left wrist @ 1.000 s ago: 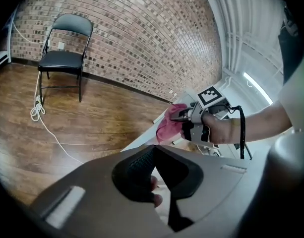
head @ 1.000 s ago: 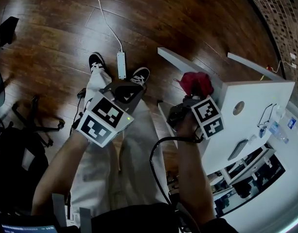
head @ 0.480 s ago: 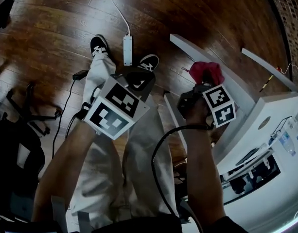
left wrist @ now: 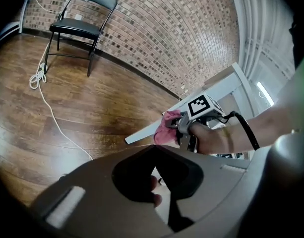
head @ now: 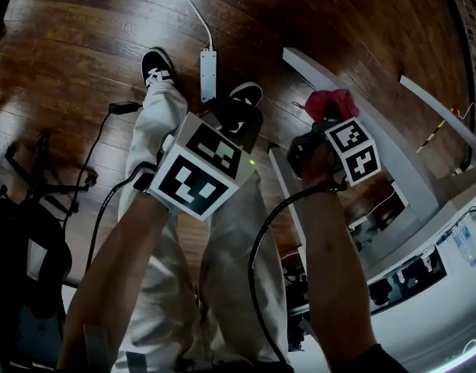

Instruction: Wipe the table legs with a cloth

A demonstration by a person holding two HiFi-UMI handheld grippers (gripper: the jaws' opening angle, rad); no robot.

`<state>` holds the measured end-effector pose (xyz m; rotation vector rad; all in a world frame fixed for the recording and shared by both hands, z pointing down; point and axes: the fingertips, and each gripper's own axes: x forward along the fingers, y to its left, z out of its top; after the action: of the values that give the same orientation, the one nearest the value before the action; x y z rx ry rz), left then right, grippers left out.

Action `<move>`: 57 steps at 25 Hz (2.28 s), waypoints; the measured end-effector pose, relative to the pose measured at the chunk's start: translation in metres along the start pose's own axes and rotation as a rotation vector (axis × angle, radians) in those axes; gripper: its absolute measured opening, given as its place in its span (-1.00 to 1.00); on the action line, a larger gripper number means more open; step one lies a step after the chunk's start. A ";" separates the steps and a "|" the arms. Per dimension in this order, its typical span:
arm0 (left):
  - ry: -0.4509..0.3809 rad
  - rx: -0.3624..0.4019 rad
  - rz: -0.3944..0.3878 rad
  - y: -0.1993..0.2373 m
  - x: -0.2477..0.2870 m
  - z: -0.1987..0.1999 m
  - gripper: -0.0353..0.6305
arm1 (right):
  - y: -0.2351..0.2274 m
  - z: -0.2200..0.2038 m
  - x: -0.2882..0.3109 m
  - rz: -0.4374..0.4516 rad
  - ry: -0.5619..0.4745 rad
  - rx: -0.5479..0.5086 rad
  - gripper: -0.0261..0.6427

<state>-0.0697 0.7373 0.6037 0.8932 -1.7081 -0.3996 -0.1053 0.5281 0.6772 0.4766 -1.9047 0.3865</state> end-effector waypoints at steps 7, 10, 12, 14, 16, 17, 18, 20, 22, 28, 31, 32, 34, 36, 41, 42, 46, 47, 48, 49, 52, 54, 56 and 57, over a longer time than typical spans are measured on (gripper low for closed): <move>-0.095 -0.015 0.052 0.034 0.028 0.006 -0.89 | -0.003 -0.026 0.055 -0.036 0.046 -0.022 -0.72; -0.080 -0.018 0.061 0.048 0.042 0.004 -0.89 | -0.006 -0.038 0.080 -0.044 0.060 -0.030 -0.72; -0.076 -0.002 0.059 0.056 0.049 0.005 -0.89 | -0.007 -0.045 0.096 -0.050 0.067 -0.037 -0.72; -0.099 0.016 0.065 0.067 0.053 0.010 -0.89 | -0.007 -0.050 0.111 -0.053 0.068 -0.040 -0.72; -0.118 0.007 0.072 0.077 0.056 0.012 -0.89 | -0.007 -0.057 0.125 -0.055 0.070 -0.040 -0.72; -0.118 -0.002 0.075 0.082 0.058 0.011 -0.89 | -0.008 -0.061 0.131 -0.056 0.072 -0.043 -0.72; -0.111 -0.010 0.077 0.086 0.061 0.008 -0.89 | -0.009 -0.065 0.137 -0.057 0.075 -0.048 -0.72; -0.089 -0.026 0.073 0.092 0.068 0.001 -0.89 | -0.011 -0.071 0.150 -0.060 0.081 -0.058 -0.72; -0.070 -0.060 0.056 0.097 0.075 -0.009 -0.89 | -0.013 -0.078 0.162 -0.063 0.088 -0.065 -0.72; -0.028 -0.089 0.042 0.112 0.088 -0.021 -0.89 | -0.016 -0.096 0.202 -0.067 0.099 -0.073 -0.72; 0.000 -0.098 0.049 0.113 0.098 -0.021 -0.89 | -0.018 -0.104 0.222 -0.072 0.107 -0.082 -0.72; 0.009 -0.104 0.048 0.112 0.100 -0.021 -0.89 | -0.019 -0.107 0.227 -0.074 0.111 -0.086 -0.72; 0.027 -0.108 0.042 0.110 0.103 -0.021 -0.89 | -0.019 -0.113 0.240 -0.073 0.118 -0.090 -0.72; 0.042 -0.102 0.033 0.108 0.105 -0.019 -0.89 | -0.017 -0.118 0.253 -0.071 0.118 -0.086 -0.72; 0.056 -0.059 0.042 0.111 0.109 -0.007 -0.89 | -0.012 -0.129 0.285 -0.080 0.116 -0.053 -0.72; 0.066 -0.046 0.053 0.114 0.110 -0.006 -0.89 | -0.011 -0.130 0.291 -0.081 0.115 -0.041 -0.72; 0.106 -0.022 0.081 0.122 0.114 -0.004 -0.89 | -0.003 -0.129 0.310 -0.081 0.099 0.021 -0.72; 0.109 -0.025 0.084 0.123 0.114 -0.002 -0.88 | -0.001 -0.127 0.314 -0.078 0.094 0.048 -0.72; 0.110 -0.028 0.086 0.124 0.114 -0.001 -0.89 | 0.002 -0.125 0.318 -0.074 0.086 0.085 -0.72; 0.110 -0.030 0.088 0.125 0.114 0.000 -0.88 | 0.005 -0.122 0.322 -0.067 0.075 0.136 -0.72; 0.111 -0.032 0.093 0.126 0.114 0.001 -0.89 | 0.010 -0.117 0.332 -0.033 0.032 0.366 -0.72; 0.111 -0.031 0.095 0.127 0.114 0.001 -0.89 | 0.011 -0.116 0.338 -0.013 0.002 0.522 -0.72; 0.112 -0.030 0.097 0.128 0.114 0.001 -0.89 | 0.010 -0.116 0.343 0.004 -0.035 0.649 -0.72; 0.112 -0.029 0.099 0.128 0.114 0.001 -0.89 | 0.009 -0.115 0.346 0.012 -0.054 0.699 -0.72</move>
<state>-0.1284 0.7377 0.7652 0.7922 -1.6321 -0.3024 -0.1345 0.5401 1.0403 0.9359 -1.7889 1.0667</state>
